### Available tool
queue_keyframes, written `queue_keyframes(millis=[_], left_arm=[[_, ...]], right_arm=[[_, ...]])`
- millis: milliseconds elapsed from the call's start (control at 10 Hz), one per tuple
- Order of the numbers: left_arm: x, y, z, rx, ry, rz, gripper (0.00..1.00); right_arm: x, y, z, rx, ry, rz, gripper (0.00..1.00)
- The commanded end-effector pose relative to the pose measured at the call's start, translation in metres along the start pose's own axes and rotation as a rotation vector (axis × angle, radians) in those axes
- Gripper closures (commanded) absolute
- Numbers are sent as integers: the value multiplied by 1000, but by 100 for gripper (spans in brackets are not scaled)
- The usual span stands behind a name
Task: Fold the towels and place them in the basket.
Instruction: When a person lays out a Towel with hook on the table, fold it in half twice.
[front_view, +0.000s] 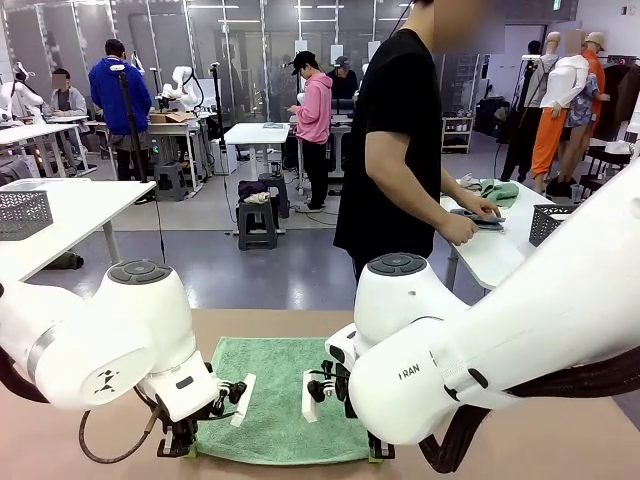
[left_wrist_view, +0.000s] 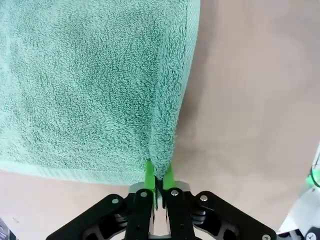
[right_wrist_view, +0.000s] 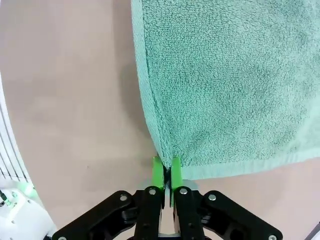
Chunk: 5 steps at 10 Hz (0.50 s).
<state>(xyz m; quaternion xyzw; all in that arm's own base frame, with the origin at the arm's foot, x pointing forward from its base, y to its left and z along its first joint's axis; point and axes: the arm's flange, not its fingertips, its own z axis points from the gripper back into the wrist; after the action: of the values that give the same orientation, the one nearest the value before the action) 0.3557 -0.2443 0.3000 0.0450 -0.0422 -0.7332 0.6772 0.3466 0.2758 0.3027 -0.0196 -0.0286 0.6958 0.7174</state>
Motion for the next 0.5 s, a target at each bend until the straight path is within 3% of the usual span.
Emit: queue_keyframes(millis=[0,400], left_arm=[[0,0,0,0,0,0,93],[-4,20,42,55,10,-30,93]], right_arm=[[0,0,0,0,0,0,93],[-6,-21,43,-50,-13,53,93]])
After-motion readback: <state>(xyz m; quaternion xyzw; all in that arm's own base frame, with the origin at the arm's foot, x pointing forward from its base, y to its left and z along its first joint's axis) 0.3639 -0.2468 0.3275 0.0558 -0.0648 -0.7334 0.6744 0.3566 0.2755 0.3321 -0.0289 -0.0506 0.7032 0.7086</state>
